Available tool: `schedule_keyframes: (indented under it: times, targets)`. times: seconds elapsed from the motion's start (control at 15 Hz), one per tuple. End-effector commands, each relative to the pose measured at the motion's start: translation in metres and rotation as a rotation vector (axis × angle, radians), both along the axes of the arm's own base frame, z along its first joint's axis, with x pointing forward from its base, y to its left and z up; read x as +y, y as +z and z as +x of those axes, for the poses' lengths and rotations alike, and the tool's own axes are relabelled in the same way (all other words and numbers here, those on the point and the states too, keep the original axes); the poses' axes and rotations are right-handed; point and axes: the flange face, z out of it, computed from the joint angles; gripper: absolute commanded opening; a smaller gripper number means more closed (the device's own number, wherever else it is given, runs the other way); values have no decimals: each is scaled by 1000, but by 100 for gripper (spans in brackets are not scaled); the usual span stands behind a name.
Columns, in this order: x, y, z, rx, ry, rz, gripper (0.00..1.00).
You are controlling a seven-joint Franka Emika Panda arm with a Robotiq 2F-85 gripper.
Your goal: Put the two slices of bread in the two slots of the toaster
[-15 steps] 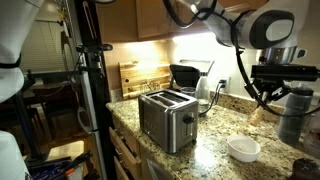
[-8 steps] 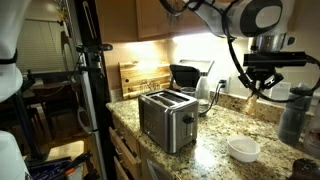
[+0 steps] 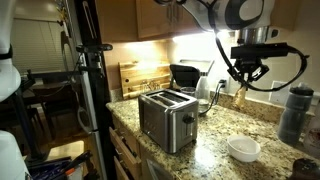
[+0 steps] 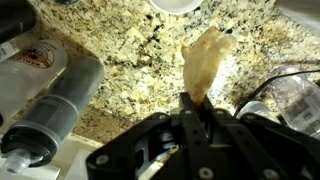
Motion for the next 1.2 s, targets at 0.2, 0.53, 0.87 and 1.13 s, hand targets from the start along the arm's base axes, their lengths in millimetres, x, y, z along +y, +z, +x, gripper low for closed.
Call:
schedule_keyframes:
  times: [0.2,0.53,0.87,1.13]
  targets:
    - [24,19,-35,-34,22,-30,8]
    - [29,28,-71,20,21,-85,9]
    - [31,41,-93,20,43,-95,9]
    - [35,48,-105,22,50,-97,9]
